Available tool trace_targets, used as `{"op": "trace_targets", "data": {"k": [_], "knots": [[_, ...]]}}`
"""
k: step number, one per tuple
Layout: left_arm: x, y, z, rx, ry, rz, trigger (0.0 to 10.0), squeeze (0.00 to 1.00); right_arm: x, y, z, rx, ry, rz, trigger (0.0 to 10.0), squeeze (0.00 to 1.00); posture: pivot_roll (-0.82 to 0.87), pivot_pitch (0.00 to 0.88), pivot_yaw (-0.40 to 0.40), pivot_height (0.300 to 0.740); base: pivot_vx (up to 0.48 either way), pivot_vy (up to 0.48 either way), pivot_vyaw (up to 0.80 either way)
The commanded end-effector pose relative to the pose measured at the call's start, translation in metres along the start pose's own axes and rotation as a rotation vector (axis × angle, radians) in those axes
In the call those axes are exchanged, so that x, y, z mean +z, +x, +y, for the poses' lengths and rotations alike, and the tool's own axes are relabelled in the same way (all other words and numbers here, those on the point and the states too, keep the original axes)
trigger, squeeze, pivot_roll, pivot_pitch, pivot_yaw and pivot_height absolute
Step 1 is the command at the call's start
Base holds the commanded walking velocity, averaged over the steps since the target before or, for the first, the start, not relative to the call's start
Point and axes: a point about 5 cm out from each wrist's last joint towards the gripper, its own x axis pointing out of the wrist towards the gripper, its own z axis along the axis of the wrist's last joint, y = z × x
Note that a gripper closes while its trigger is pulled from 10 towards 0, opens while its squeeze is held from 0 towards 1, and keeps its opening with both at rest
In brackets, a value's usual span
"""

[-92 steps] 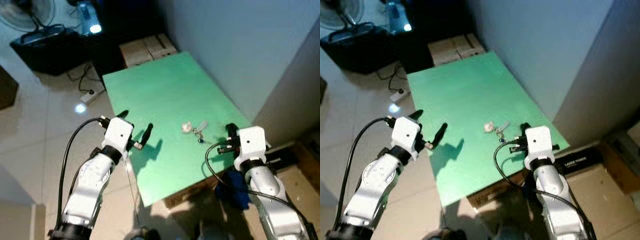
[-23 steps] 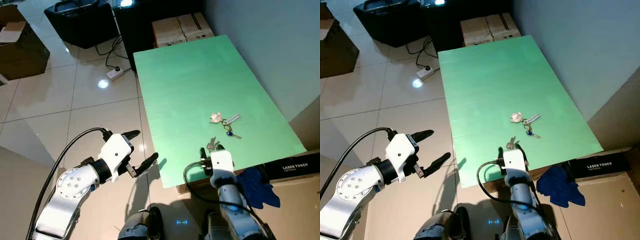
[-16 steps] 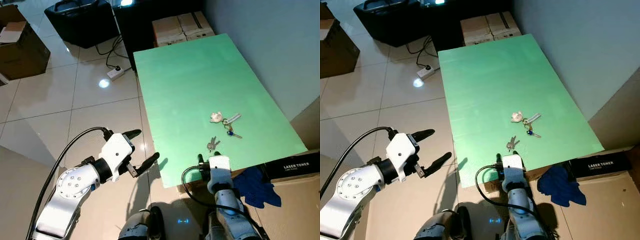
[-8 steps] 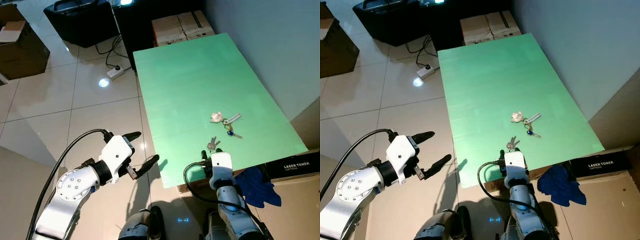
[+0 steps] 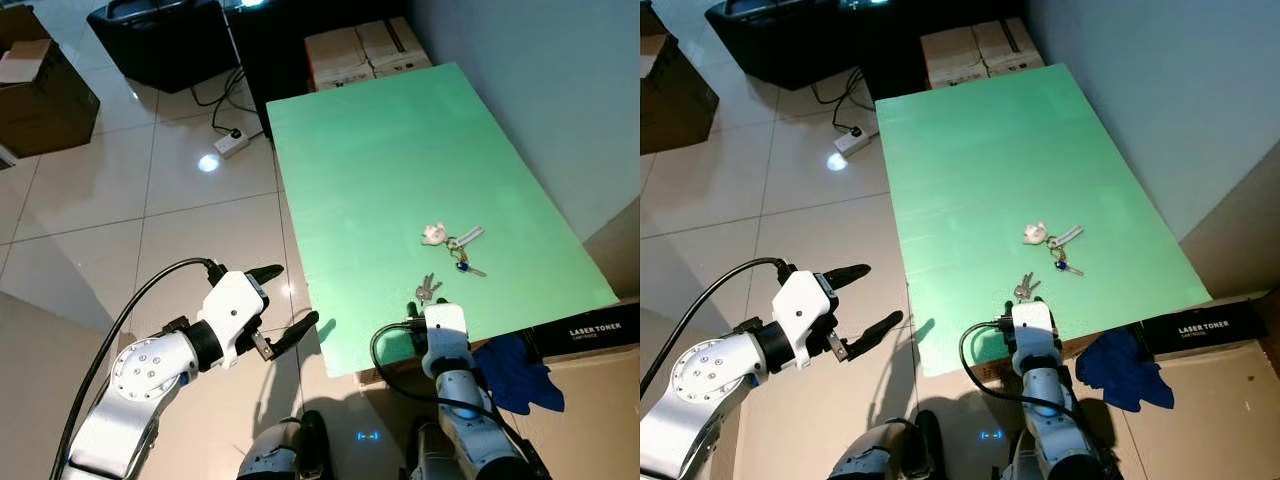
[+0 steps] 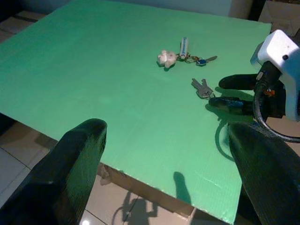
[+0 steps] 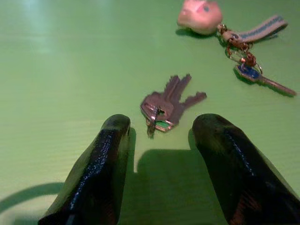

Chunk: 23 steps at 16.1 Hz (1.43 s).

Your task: Hang keys on a hook

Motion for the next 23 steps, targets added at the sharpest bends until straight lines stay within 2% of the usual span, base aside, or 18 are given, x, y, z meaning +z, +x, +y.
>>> {"op": "trace_targets", "data": {"k": [1, 14, 15, 16, 19, 20, 23], "knots": [[0.002, -0.003, -0.002, -0.02, 0.004, 0.001, 10.0, 0.0, -0.007, -0.003, 0.002, 0.007, -0.003, 0.036, 10.0, 0.0, 0.03, 0.24, 0.171, 0.74, 0.0, 0.0, 0.0], [0.004, -0.005, -0.002, -0.027, 0.01, 0.005, 10.0, 0.0, -0.003, 0.006, -0.004, 0.017, -0.032, 0.023, 9.9, 0.0, 0.04, 0.224, 0.173, 0.74, 0.0, 0.0, 0.0], [0.004, -0.004, -0.002, -0.027, 0.011, 0.005, 10.0, 0.0, -0.003, 0.006, -0.004, 0.02, -0.032, 0.023, 7.9, 0.0, 0.04, 0.226, 0.174, 0.74, 0.0, 0.0, 0.0], [0.003, -0.004, -0.001, -0.027, 0.012, 0.006, 10.0, 0.0, -0.002, 0.007, -0.003, 0.021, -0.03, 0.024, 4.9, 0.0, 0.04, 0.227, 0.175, 0.74, 0.0, 0.0, 0.0], [0.003, -0.005, 0.0, -0.027, 0.013, 0.008, 10.0, 0.0, -0.002, 0.007, -0.003, 0.025, -0.028, 0.024, 3.7, 0.0, 0.04, 0.231, 0.177, 0.74, 0.0, 0.0, 0.0], [0.003, -0.005, 0.0, -0.028, 0.013, 0.009, 10.0, 0.0, -0.002, 0.007, -0.002, 0.026, -0.027, 0.024, 0.0, 0.0, 0.04, 0.231, 0.177, 0.74, 0.0, 0.0, 0.0], [0.003, -0.005, 0.001, -0.028, 0.014, 0.01, 10.0, 0.0, -0.002, 0.008, -0.002, 0.03, -0.023, 0.025, 0.0, 0.0, 0.04, 0.234, 0.177, 0.74, 0.0, 0.0, 0.0]]}}
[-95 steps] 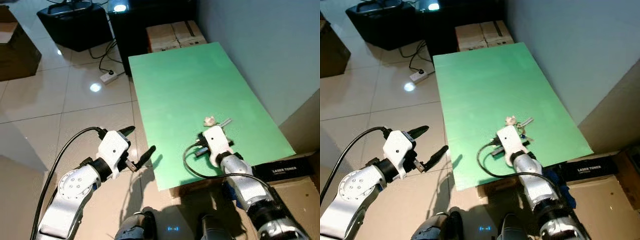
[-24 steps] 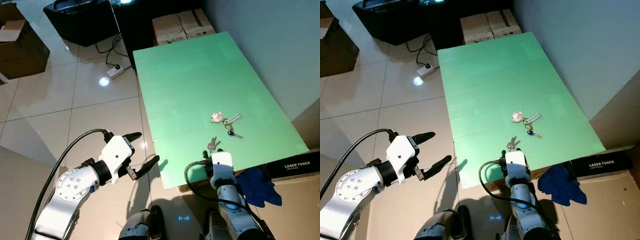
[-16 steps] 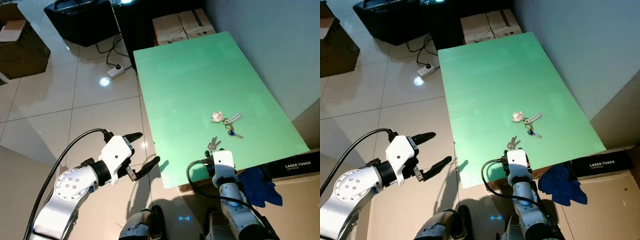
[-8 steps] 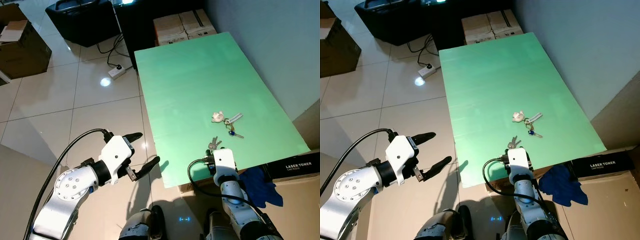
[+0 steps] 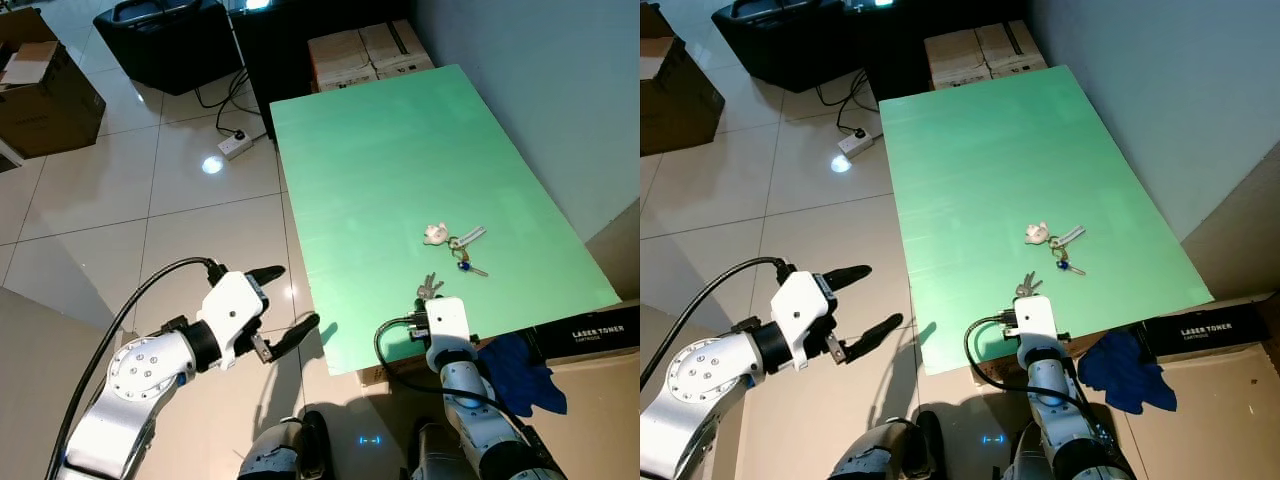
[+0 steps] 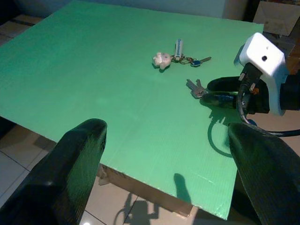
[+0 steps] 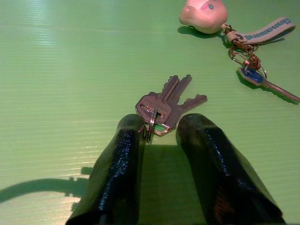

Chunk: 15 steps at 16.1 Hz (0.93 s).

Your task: Hang keys on a hook

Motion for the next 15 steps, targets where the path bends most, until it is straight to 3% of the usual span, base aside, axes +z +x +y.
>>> {"op": "trace_targets", "data": {"k": [1, 15], "knots": [[0.0, -0.0033, 0.0011, -0.005, 0.006, 0.013, 10.0, 0.0, -0.0026, -0.0019, 0.0045, 0.012, 0.015, 0.009, 0.0, 0.0, 0.04, 0.234, 0.177, 0.74, 0.0, 0.0, 0.0], [-0.0003, -0.0014, -0.0005, -0.005, 0.006, 0.015, 10.0, 0.0, -0.0011, 0.0017, 0.0, 0.017, 0.007, 0.011, 0.0, 0.0, 0.04, 0.236, 0.177, 0.74, 0.0, 0.0, 0.0]]}}
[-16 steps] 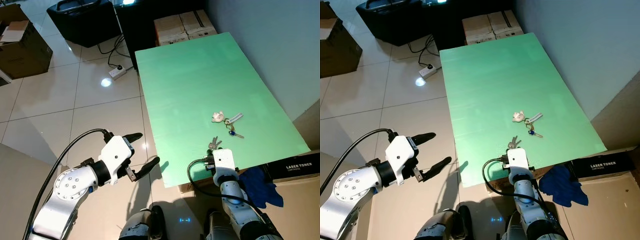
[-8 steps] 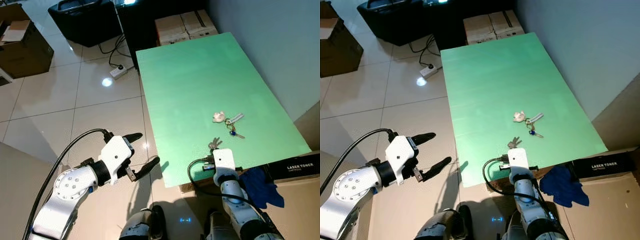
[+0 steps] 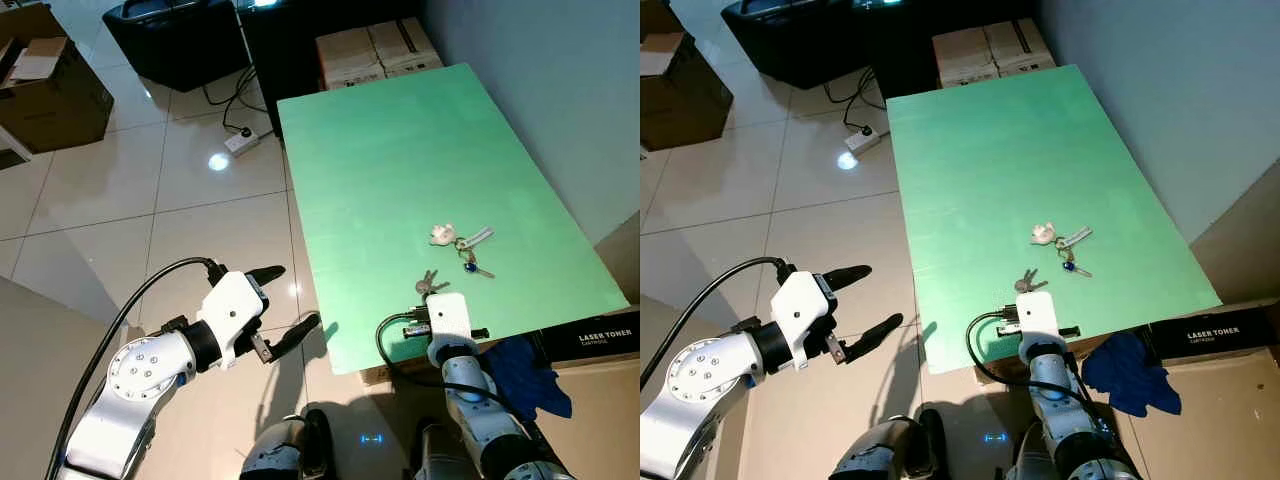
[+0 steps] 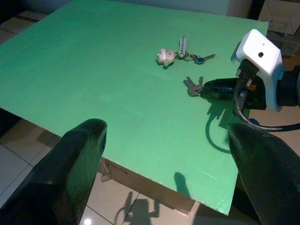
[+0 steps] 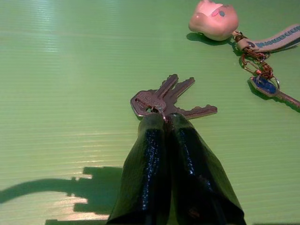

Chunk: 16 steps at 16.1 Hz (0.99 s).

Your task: Hang keys on a hook

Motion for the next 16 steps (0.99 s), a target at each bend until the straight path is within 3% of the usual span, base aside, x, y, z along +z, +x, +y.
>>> {"op": "trace_targets", "data": {"k": [1, 6, 9, 13, 16], "knots": [[0.0, -0.001, -0.001, -0.004, 0.007, 0.014, 10.0, 0.0, -0.003, -0.003, 0.005, 0.007, 0.009, 0.005, 0.0, 0.0, 0.04, 0.234, 0.176, 0.74, 0.0, 0.0, 0.0], [-0.001, -0.001, -0.001, 0.002, 0.006, 0.012, 10.0, 0.0, 0.002, -0.01, 0.009, -0.039, -0.027, -0.074, 0.0, 0.0, 0.03, 0.226, 0.172, 0.74, 0.0, 0.0, 0.0], [-0.001, 0.001, -0.002, 0.003, 0.007, 0.007, 10.0, 0.0, -0.001, -0.017, 0.014, -0.054, -0.099, -0.086, 0.0, 0.0, 0.03, 0.223, 0.175, 0.74, 0.0, 0.0, 0.0], [-0.001, -0.001, -0.001, 0.005, 0.013, 0.008, 10.0, 0.0, -0.002, -0.019, 0.005, -0.147, -0.379, -0.109, 0.0, 0.0, 0.04, 0.211, 0.172, 0.74, 0.0, 0.0, 0.0], [0.001, 0.0, -0.001, 0.005, 0.017, 0.006, 10.0, 0.0, 0.0, -0.016, -0.001, -0.18, -0.519, -0.127, 0.0, 0.0, 0.04, 0.201, 0.173, 0.74, 0.0, 0.0, 0.0]]}}
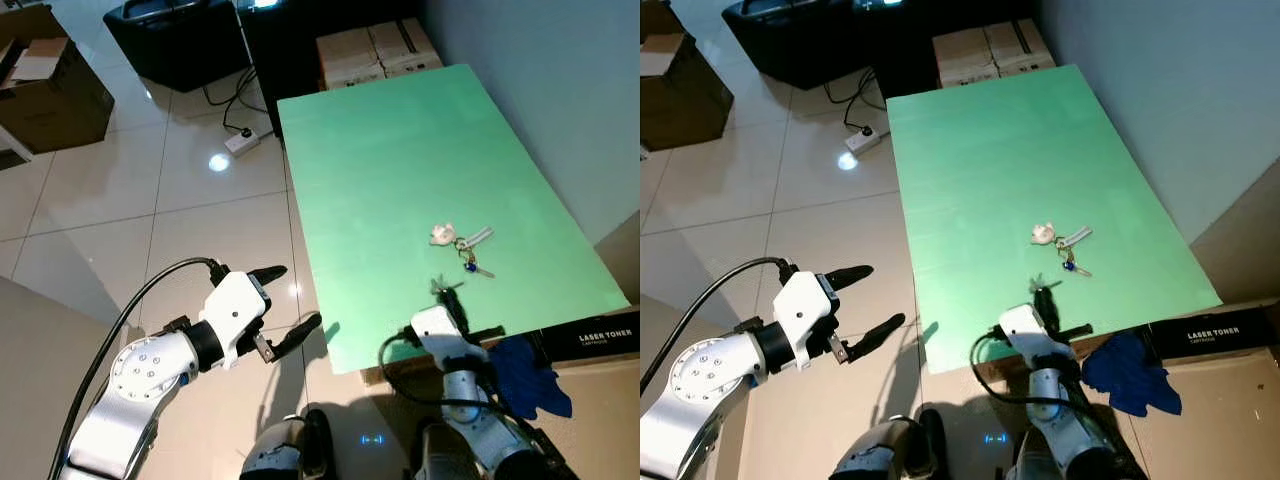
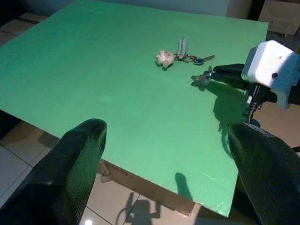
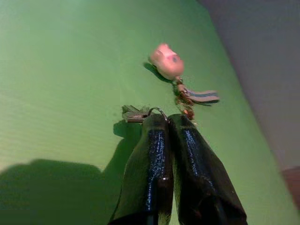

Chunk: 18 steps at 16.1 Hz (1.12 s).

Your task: Hang keys on a hook

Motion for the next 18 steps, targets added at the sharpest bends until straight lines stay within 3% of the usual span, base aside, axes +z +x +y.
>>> {"op": "trace_targets", "data": {"k": [1, 4, 6, 10, 11, 14, 15, 16, 17, 18], "knots": [[0.0, -0.001, -0.001, -0.001, 0.013, 0.007, 10.0, 0.0, 0.004, -0.003, 0.006, 0.008, -0.051, -0.027, 0.0, 0.0, 0.04, 0.199, 0.173, 0.74, 0.0, 0.0, 0.0], [-0.001, -0.002, -0.002, 0.0, 0.012, 0.004, 10.0, 0.0, 0.011, -0.002, 0.002, -0.044, -0.15, -0.085, 0.0, 0.0, 0.03, 0.188, 0.171, 0.74, 0.0, 0.0, 0.0], [-0.003, -0.001, -0.001, 0.016, 0.015, 0.002, 10.0, 0.0, 0.024, 0.002, -0.011, -0.112, -0.129, -0.164, 0.0, 0.0, 0.01, 0.175, 0.167, 0.74, 0.0, 0.0, 0.0], [-0.01, 0.005, 0.016, 0.158, 0.061, 0.016, 10.0, 0.0, 0.063, 0.01, -0.052, -0.21, 0.092, -0.334, 0.0, 0.0, -0.05, 0.148, 0.146, 0.74, 0.0, 0.0, 0.0], [-0.011, 0.006, 0.018, 0.189, 0.059, 0.013, 10.0, 0.0, 0.068, 0.01, -0.058, -0.213, 0.108, -0.359, 0.0, 0.0, -0.06, 0.14, 0.139, 0.74, 0.0, 0.0, 0.0], [-0.006, 0.01, 0.04, 0.446, 0.05, -0.069, 10.0, 0.0, 0.099, 0.0, -0.088, -0.212, 0.156, -0.513, 0.0, 0.0, -0.11, 0.107, 0.111, 0.74, 0.0, 0.0, 0.0], [-0.003, 0.011, 0.044, 0.475, 0.038, -0.089, 10.0, 0.0, 0.102, 0.0, -0.09, -0.201, 0.188, -0.518, 0.0, 0.0, -0.11, 0.1, 0.108, 0.74, 0.0, 0.0, 0.0], [0.004, 0.013, 0.047, 0.534, 0.0, -0.137, 10.0, 0.0, 0.105, 0.001, -0.09, -0.151, 0.294, -0.461, 0.0, 0.0, -0.13, 0.088, 0.104, 0.74, 0.0, 0.0, 0.0], [0.006, 0.013, 0.047, 0.565, -0.067, -0.154, 10.0, 0.0, 0.104, 0.003, -0.09, -0.129, 0.37, -0.399, 10.0, 0.0, -0.13, 0.081, 0.104, 0.74, 0.0, 0.0, 0.0], [0.006, 0.015, 0.045, 0.577, -0.105, -0.165, 10.0, 0.0, 0.106, 0.001, -0.091, -0.081, 0.414, -0.39, 10.0, 0.0, -0.14, 0.072, 0.102, 0.74, 0.0, 0.0, 0.0]]}}
